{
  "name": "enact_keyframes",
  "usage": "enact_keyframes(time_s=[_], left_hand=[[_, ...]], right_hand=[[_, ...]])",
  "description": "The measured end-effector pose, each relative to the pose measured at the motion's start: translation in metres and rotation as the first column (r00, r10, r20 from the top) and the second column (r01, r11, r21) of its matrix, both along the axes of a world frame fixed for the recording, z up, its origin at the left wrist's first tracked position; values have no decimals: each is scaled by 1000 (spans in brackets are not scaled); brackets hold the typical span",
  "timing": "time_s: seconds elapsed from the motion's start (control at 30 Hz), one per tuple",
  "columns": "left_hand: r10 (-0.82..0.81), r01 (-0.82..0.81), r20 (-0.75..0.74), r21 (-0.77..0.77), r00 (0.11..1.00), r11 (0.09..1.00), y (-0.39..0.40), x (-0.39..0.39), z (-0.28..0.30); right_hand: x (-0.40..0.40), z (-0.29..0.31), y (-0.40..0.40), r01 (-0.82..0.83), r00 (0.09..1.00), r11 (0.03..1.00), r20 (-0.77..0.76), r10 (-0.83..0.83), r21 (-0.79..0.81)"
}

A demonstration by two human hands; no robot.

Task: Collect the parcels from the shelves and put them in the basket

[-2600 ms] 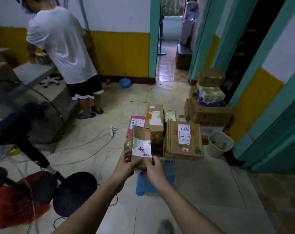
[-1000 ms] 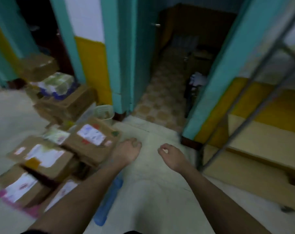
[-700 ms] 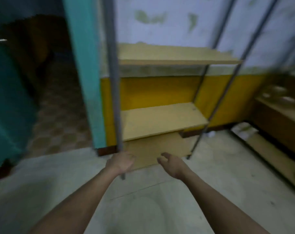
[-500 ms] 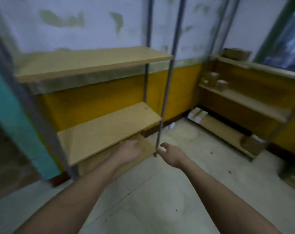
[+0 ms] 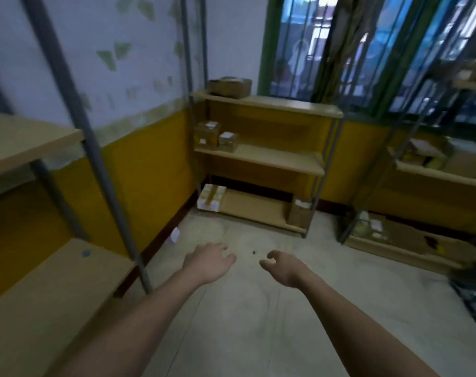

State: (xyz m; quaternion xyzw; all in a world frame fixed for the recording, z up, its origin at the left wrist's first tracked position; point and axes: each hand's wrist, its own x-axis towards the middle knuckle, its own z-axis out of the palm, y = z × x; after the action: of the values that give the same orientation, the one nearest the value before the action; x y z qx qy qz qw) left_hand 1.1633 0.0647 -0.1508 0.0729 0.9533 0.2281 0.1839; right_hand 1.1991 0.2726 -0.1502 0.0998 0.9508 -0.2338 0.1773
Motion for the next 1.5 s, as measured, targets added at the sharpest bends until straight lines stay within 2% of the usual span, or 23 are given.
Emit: enact_keyframes(time_s=[0.17,0.43,0.6,0.77,0.9,1.03,1.17,1.33,1.5], left_hand=[[-172,172,-2,-63,985,983,83,-119,-3],[-277,282,62,-128,959,951,218,-285,-54],[-203,220,158,-99,966,970,287,-395,-78],[-151,156,169,-14,974,988,337,-485,-89],[-128,134,175,-21,976,991,370,-561,-129],[-139,155,228,-51,964,987,412,-631,-209],[-159,183,327,-44,931,982,460,-695,-304],[-143,180,381,-64,914,982,522,-765,-429],[-46,35,352,38,935,999,604,-839,-564]], right_hand=[[-80,-2,74,180,983,984,-17,-180,-12],[-214,-50,197,315,949,944,16,-315,-96],[-312,-70,264,316,948,934,97,-304,-164],[-413,-83,317,333,940,924,136,-311,-188],[-493,-125,350,394,917,890,166,-363,-230],[-568,-203,375,525,851,787,205,-484,-323],[-638,-299,405,664,743,615,289,-603,-425],[-724,-426,466,779,601,430,347,-720,-456],[-795,-562,542,804,443,204,335,-831,-558]])
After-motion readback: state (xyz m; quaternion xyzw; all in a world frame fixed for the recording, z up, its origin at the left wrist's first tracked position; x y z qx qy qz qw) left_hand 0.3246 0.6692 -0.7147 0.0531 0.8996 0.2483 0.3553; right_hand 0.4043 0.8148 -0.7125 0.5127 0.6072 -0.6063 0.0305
